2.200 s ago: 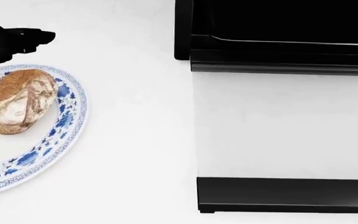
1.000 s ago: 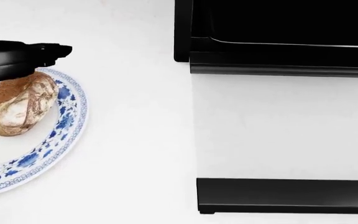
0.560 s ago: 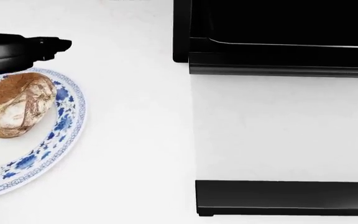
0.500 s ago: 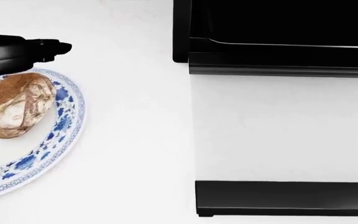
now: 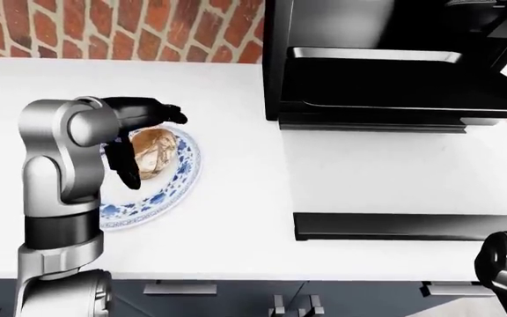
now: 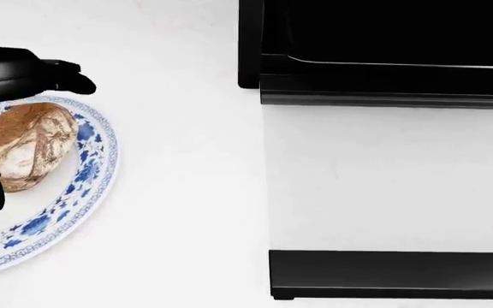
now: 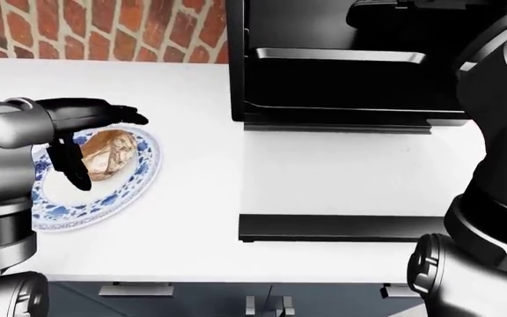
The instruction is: Place the bread on the tray of the toaster oven.
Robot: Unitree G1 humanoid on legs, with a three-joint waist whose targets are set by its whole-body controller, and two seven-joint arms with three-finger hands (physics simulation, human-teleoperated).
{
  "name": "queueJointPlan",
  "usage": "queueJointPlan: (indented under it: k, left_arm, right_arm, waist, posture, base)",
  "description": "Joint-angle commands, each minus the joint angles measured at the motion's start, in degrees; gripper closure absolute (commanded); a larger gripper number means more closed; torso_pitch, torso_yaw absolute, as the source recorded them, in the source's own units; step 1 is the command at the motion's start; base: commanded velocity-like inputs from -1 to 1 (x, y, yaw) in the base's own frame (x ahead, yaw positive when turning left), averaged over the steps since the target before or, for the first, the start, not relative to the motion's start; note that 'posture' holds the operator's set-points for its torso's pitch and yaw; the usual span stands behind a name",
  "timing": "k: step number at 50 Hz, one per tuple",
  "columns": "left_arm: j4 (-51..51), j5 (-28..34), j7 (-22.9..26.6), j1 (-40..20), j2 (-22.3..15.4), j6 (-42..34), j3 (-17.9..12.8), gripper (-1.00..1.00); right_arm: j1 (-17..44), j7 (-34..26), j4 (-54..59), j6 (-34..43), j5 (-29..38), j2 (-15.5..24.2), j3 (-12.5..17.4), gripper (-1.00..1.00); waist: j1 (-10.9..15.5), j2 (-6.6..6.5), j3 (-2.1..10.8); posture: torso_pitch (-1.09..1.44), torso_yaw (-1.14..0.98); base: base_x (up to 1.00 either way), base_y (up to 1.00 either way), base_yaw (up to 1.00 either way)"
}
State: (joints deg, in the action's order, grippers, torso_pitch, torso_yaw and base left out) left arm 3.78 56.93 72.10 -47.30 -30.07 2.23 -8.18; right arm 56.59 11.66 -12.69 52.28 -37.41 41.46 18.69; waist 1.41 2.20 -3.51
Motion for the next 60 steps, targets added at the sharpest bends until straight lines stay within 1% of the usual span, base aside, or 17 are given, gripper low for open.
queueJointPlan:
  k: [1, 13, 17, 18, 23, 32, 33, 35, 36, 37, 47, 51, 52, 54, 57, 59, 60]
  left_arm:
    - [-2.13, -0.01, -1.26, -0.87, -0.49, 0.22, -0.79, -0.63]
    - [-1.65, 0.58, -1.92, 0.26, -0.62, 0.52, -0.99, -0.56]
    - [-1.56, 0.40, -1.72, -0.15, -1.00, 0.79, -1.18, -0.38]
    - [-1.46, 0.37, -1.67, -0.46, -1.05, 0.72, -1.21, -0.04]
    - [-1.43, 0.42, -1.88, -0.27, -0.87, 0.51, -1.16, -0.08]
    - [-1.07, 0.49, -2.63, 0.19, -0.97, 0.98, -1.12, 0.04]
    - [-1.06, 0.44, -2.79, 0.21, -0.90, 1.09, -1.12, 0.18]
    - [-0.56, 0.33, -2.87, -0.51, -1.04, 1.05, -1.20, 0.33]
    - [-0.84, 0.07, -2.12, -1.33, -1.24, 0.66, -1.31, 0.80]
    - [-0.53, -0.14, -1.57, -2.41, -1.53, 0.25, -1.38, 0.94]
    - [3.87, -2.11, 0.93, -12.77, -4.71, -1.01, -0.95, 0.95]
    - [7.32, -2.53, 2.92, -20.51, -5.96, -2.90, -0.10, 0.96]
    - [9.01, -2.25, 2.22, -22.88, -5.78, -3.32, 0.26, 0.96]
    - [10.60, -2.07, 3.55, -26.73, -5.30, -4.39, 1.18, 0.95]
    - [14.06, -1.30, 3.88, -33.39, -4.27, -5.40, 2.42, 0.96]
    - [18.10, -0.27, 3.73, -41.14, -1.87, -7.55, 3.76, 0.96]
    - [19.45, 0.04, 3.52, -42.97, -1.45, -7.39, 4.16, 0.95]
  right_arm:
    - [1.46, -0.02, -1.13, -1.67, 0.41, 0.91, 0.88, -1.00]
    - [1.31, -0.07, -1.30, -1.61, 0.63, 0.25, 0.91, -1.00]
    - [1.14, -0.28, -1.12, -2.06, 0.94, 0.08, 0.76, -1.00]
    - [1.10, -0.32, -1.12, -2.05, 0.99, 0.06, 0.73, -1.00]
    - [1.13, -0.36, -1.16, -1.98, 1.16, -0.03, 0.79, -1.00]
    - [1.00, -0.48, -1.24, -2.11, 1.24, -0.04, 0.82, -1.00]
    - [0.97, -0.45, -1.27, -2.12, 1.22, -0.06, 0.89, -1.00]
    - [0.98, -0.36, -1.38, -2.01, 1.13, -0.02, 0.97, -1.00]
    - [1.05, -0.29, -1.44, -1.91, 1.05, 0.04, 1.01, -1.00]
    - [1.06, -0.20, -1.49, -1.80, 0.90, 0.07, 1.10, -1.00]
    - [1.42, 0.13, -1.18, -2.06, 0.69, 0.48, 1.02, -1.00]
    - [1.30, 0.00, -0.78, -2.47, 0.95, 0.52, 0.93, -1.00]
    - [1.41, 0.05, -0.80, -2.37, 0.90, 0.54, 0.95, -1.00]
    - [1.48, 0.09, -0.93, -2.30, 0.87, 0.57, 0.92, -1.00]
    - [1.43, -0.05, -0.56, -2.57, 0.95, 0.65, 1.03, -1.00]
    - [1.84, 0.27, -1.07, -1.79, 0.44, 0.91, 1.25, -1.00]
    - [1.90, 0.35, -1.16, -1.65, 0.26, 1.00, 1.33, -1.00]
  waist:
    - [0.00, 0.00, 1.53]
    - [-0.07, -0.06, 1.61]
    - [-0.09, -0.15, 1.61]
    - [-0.09, -0.15, 1.63]
    - [-0.13, -0.16, 1.66]
    - [-0.17, -0.23, 1.74]
    - [-0.18, -0.23, 1.75]
    - [-0.18, -0.24, 1.77]
    - [-0.18, -0.24, 1.78]
    - [-0.16, -0.24, 1.80]
    - [-0.04, 0.06, 1.45]
    - [0.07, 0.12, 1.34]
    - [0.06, 0.18, 1.28]
    - [0.11, 0.34, 1.19]
    - [0.19, 0.56, 0.95]
    - [0.27, 0.80, 0.84]
    - [0.36, 0.98, 0.82]
  posture:
    - [0.00, 0.00]
    - [0.00, 0.00]
    - [0.00, 0.00]
    - [0.00, 0.00]
    - [0.00, 0.00]
    - [0.00, 0.00]
    - [0.00, 0.00]
    - [0.00, 0.00]
    - [0.00, 0.00]
    - [0.00, 0.00]
    - [0.00, 0.00]
    - [0.00, 0.00]
    - [0.00, 0.00]
    - [0.00, 0.00]
    - [0.00, 0.00]
    - [0.00, 0.00]
    - [0.00, 0.00]
  base:
    - [0.00, 0.00, 0.00]
    - [0.00, 0.00, 0.00]
    - [0.00, 0.00, 0.00]
    - [0.00, 0.00, 0.00]
    - [0.00, 0.00, 0.00]
    - [0.00, 0.00, 0.00]
    - [0.00, 0.00, 0.00]
    - [0.00, 0.00, 0.00]
    - [0.00, 0.00, 0.00]
    - [0.00, 0.00, 0.00]
    - [0.00, 0.00, 0.00]
    - [0.00, 0.00, 0.00]
    - [0.00, 0.00, 0.00]
    - [0.00, 0.00, 0.00]
    - [0.00, 0.00, 0.00]
    - [0.00, 0.00, 0.00]
    - [0.00, 0.00, 0.00]
